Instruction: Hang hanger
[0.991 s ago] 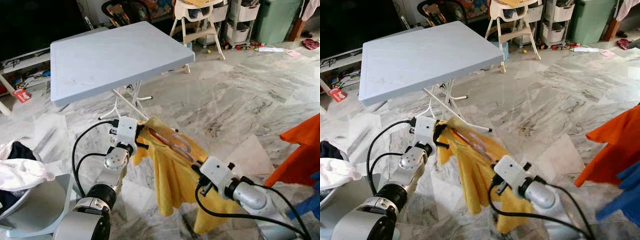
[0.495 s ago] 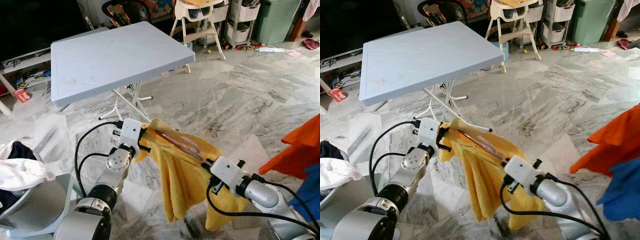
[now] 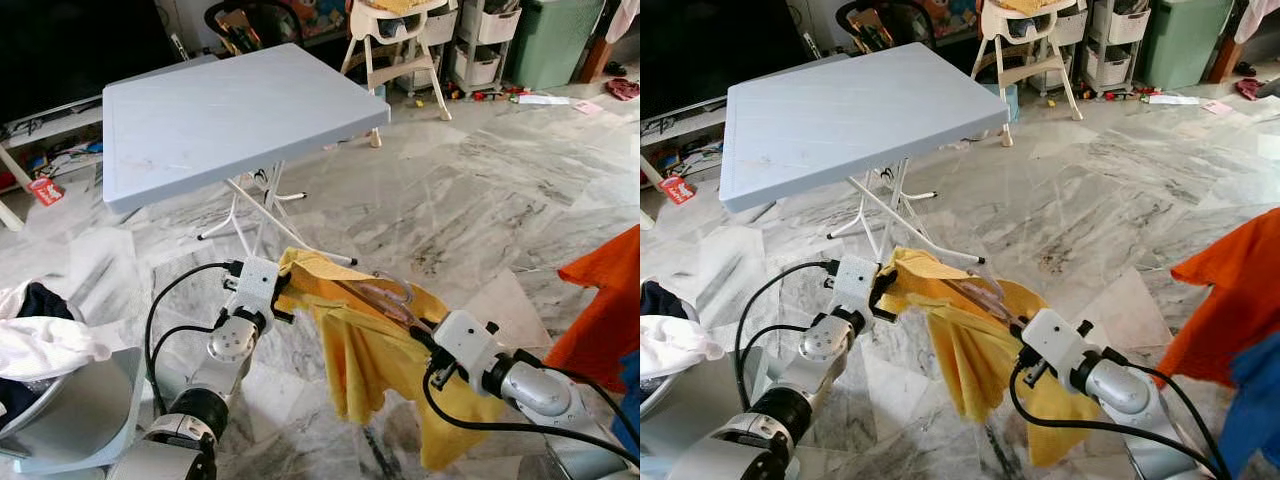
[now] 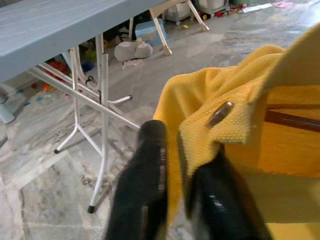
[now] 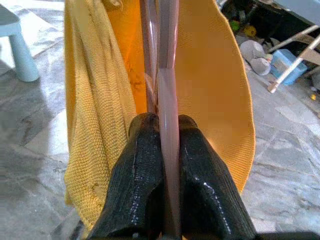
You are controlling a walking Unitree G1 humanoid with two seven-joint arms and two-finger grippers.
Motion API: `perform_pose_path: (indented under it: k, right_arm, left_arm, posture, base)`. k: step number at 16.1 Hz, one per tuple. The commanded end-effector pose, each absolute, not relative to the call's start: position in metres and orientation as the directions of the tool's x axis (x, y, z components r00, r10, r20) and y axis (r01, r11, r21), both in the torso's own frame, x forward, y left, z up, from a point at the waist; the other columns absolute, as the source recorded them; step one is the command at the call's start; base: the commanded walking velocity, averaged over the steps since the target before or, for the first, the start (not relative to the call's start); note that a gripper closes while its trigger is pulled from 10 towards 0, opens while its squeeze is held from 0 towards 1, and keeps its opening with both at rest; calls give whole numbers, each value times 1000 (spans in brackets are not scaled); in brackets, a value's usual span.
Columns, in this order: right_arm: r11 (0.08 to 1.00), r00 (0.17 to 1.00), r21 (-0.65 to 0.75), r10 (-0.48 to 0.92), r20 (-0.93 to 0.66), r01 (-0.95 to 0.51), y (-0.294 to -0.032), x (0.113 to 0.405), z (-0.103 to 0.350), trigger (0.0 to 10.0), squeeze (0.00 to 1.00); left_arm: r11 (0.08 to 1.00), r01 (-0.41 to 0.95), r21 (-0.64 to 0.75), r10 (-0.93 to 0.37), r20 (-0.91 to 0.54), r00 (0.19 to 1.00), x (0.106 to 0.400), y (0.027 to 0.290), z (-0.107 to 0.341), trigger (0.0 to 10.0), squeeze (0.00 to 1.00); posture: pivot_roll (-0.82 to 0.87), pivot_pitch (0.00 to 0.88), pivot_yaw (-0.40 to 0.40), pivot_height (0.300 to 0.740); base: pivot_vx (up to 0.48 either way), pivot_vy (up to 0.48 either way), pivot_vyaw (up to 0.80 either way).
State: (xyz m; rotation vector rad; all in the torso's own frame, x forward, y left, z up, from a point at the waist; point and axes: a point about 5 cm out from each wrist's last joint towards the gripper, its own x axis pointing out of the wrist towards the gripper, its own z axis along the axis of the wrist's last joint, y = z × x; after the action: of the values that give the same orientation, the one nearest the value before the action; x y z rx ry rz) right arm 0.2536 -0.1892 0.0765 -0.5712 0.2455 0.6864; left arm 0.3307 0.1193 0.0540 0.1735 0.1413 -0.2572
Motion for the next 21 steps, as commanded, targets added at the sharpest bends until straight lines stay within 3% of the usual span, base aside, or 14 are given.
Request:
perform_pose_path:
  k: [1,7,12,18,21]
  right_arm:
    - [640,763,-421,485,-428,-643,-206,251,77,10000,0]
    - [640,767,-431,467,-439,-636,-202,252,73,10000,0]
    - [642,753,-401,494,-435,-653,-185,248,65,10000,0]
    - [651,761,-403,486,-431,-644,-178,253,62,10000,0]
    - [649,762,-409,477,-437,-641,-179,253,61,10000,0]
  left_arm:
    - [975,127,183,-97,-165,981,331,161,53,10000,1000]
    - [901,386,198,-363,-141,921,318,126,51,10000,1000]
    - [846,480,233,-447,-183,876,299,109,37,10000,1000]
    - [737,654,172,-634,-161,757,275,78,36,10000,1000]
    - [657,730,186,-716,-150,682,265,76,42,10000,1000]
  posture:
    - [-187,2,144,740]
    - [-191,5,142,740]
    - [-188,10,141,740]
    - [-183,5,126,740]
    - [-185,5,124,740]
  base:
    - [0,0,0]
    - [0,0,0]
    - [0,0,0]
    - [0,0,0]
    - [0,0,0]
